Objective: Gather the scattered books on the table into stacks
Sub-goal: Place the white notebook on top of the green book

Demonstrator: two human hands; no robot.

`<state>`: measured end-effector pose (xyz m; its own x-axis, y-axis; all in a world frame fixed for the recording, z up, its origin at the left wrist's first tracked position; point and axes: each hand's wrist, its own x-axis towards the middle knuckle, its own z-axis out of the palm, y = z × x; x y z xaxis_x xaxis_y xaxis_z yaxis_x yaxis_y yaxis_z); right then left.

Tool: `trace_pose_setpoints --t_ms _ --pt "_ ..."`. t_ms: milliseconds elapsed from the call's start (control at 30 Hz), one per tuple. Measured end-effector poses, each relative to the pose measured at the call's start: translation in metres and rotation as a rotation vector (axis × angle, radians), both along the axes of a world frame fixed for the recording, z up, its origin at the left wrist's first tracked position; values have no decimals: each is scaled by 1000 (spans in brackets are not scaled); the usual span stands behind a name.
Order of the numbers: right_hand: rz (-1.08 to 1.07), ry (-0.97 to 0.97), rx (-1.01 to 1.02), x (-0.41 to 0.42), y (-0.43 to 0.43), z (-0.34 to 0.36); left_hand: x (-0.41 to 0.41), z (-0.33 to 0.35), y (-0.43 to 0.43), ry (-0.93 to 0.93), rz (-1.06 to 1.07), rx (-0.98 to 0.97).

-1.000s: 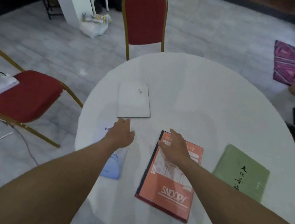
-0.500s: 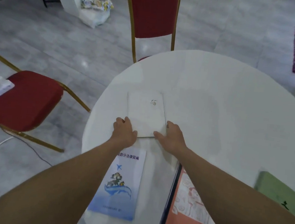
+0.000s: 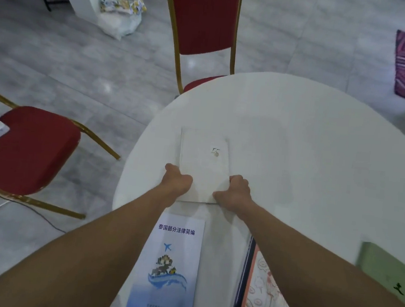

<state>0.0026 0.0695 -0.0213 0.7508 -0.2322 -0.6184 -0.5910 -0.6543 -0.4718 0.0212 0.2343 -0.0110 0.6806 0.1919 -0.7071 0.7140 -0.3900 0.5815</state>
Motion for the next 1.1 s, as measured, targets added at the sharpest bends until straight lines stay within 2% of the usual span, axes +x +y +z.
trace_pose_setpoints --t_ms 100,300,600,733,867,1100 --pt "-104 -16 95 -7 -4 2 1 8 -9 -71 37 -86" --pt "-303 -77 383 -22 -36 14 -15 30 -37 -180 -53 -79" --pt "-455 -178 463 -67 -117 32 -63 58 -114 -282 -209 -51" --pt "-510 -280 422 -103 -165 37 -88 64 -161 -340 -364 6" --pt "-570 -357 333 -151 -215 39 -119 57 -214 -394 -628 137" --pt "-654 -357 206 -230 -295 40 -171 39 -297 -414 -879 95"
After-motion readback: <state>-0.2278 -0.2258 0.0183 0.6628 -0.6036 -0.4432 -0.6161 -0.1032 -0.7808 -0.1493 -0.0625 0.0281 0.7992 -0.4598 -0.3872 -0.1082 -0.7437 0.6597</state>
